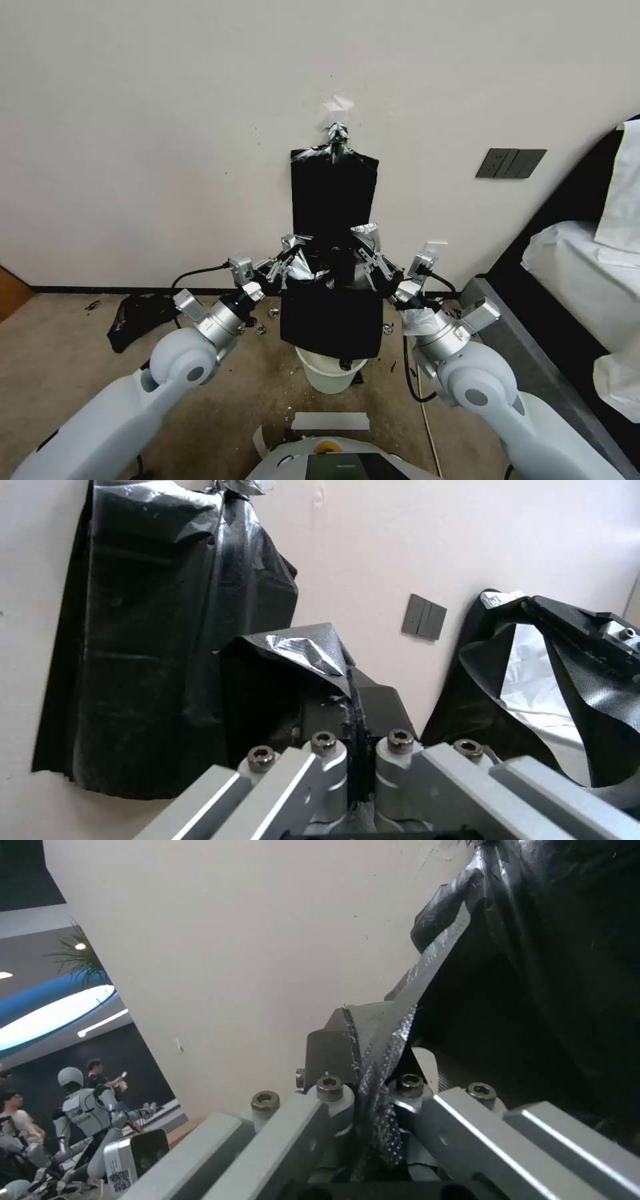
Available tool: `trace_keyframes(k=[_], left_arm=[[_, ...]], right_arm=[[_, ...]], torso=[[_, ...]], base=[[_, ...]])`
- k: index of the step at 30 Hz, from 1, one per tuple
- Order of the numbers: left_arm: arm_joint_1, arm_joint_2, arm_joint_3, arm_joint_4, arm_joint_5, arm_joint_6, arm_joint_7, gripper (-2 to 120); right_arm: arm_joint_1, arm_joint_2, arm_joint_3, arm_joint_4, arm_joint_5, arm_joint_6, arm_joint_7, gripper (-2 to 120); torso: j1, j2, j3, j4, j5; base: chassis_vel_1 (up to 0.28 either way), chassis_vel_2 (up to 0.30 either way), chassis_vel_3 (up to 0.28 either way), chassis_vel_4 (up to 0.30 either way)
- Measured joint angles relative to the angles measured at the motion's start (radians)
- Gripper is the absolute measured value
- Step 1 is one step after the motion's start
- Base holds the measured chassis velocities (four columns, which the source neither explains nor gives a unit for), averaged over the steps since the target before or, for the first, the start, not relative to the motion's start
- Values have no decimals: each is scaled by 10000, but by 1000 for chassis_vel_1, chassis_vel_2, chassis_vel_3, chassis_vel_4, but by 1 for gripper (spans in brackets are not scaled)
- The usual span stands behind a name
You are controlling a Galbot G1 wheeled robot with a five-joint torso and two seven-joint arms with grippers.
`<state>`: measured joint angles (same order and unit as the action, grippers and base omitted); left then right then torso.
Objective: Place a trash bag onto the trash bin.
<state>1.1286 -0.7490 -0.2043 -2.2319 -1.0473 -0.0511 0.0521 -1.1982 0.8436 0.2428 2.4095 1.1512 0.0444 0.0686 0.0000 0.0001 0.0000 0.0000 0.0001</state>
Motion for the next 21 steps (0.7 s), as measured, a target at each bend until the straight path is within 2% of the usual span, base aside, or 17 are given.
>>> trace_keyframes(k=[8,15,21], left_arm=[[-660,-628,628,424,44,202,151,0],[-1117,-818,1011,612,26,218,147,0],[-1109,-986,1226,842,60,217,141,0]], right_arm=[[368,-77,26,-52,19,-11,-99,0],[668,-173,38,-6,193,-36,-27,0],[785,190,-263,-284,189,-89,-4,0]], torso=[[0,0,0,-1,0],[0,0,1,-1,-1],[0,0,1,-1,-1]], base=[[0,0,0,0],[0,0,0,0],[0,0,0,0]])
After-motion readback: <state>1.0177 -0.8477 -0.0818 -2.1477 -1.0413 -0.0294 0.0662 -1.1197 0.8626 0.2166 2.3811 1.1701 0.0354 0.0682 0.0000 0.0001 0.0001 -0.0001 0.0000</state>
